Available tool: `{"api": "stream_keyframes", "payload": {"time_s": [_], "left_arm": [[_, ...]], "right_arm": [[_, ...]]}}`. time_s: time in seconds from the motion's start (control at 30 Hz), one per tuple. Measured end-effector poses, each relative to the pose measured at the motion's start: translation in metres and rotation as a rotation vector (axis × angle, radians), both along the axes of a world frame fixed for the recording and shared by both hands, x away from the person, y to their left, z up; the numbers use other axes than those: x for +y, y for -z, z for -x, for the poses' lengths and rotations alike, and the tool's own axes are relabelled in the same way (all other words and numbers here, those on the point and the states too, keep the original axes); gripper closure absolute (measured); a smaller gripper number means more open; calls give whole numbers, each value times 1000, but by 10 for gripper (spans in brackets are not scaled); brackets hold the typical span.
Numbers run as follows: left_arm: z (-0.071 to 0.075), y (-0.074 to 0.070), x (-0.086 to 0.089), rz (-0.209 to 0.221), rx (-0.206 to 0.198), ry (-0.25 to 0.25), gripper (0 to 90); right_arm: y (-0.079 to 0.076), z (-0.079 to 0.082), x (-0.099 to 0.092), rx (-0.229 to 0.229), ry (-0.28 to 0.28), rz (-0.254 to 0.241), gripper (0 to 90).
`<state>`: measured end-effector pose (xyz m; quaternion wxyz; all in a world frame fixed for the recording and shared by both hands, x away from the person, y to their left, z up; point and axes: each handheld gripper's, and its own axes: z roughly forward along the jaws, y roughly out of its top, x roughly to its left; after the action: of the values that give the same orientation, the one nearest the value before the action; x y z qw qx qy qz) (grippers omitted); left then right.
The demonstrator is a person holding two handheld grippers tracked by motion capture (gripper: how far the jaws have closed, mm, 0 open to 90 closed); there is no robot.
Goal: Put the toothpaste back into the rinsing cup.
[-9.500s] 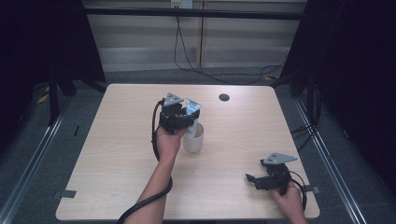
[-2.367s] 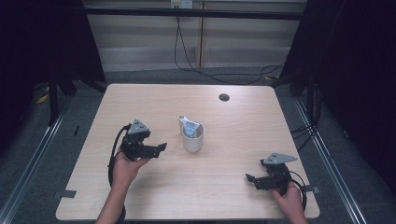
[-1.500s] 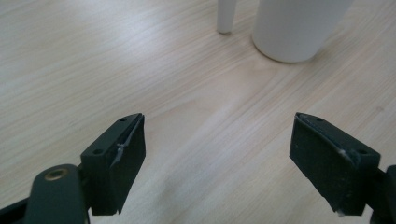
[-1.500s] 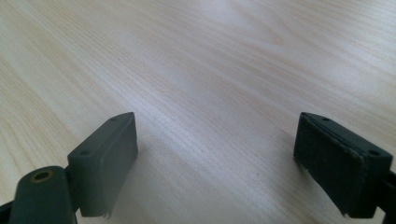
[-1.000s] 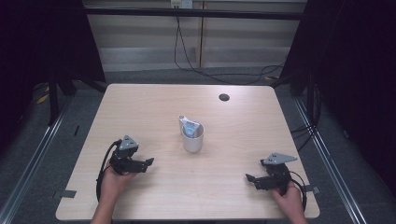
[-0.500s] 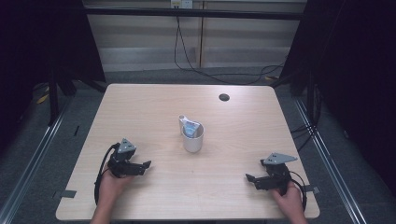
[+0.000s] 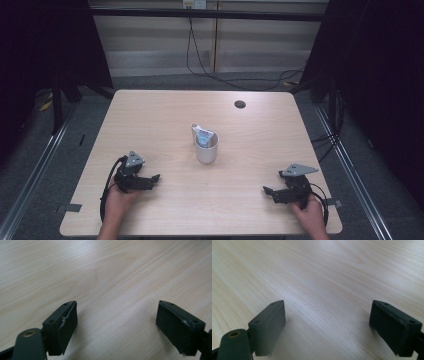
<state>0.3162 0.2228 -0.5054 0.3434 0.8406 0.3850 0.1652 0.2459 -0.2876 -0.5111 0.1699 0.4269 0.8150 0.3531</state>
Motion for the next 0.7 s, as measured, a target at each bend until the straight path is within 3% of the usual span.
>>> {"api": "stream_keyframes", "payload": {"time_s": [0.2,0.7], "left_arm": [[0,3,3,27,-5,-2,166],[0,4,4,40,-6,-1,149]], "right_arm": [[0,0,0,0,0,0,131],[0,0,1,7,-12,1,104]]}}
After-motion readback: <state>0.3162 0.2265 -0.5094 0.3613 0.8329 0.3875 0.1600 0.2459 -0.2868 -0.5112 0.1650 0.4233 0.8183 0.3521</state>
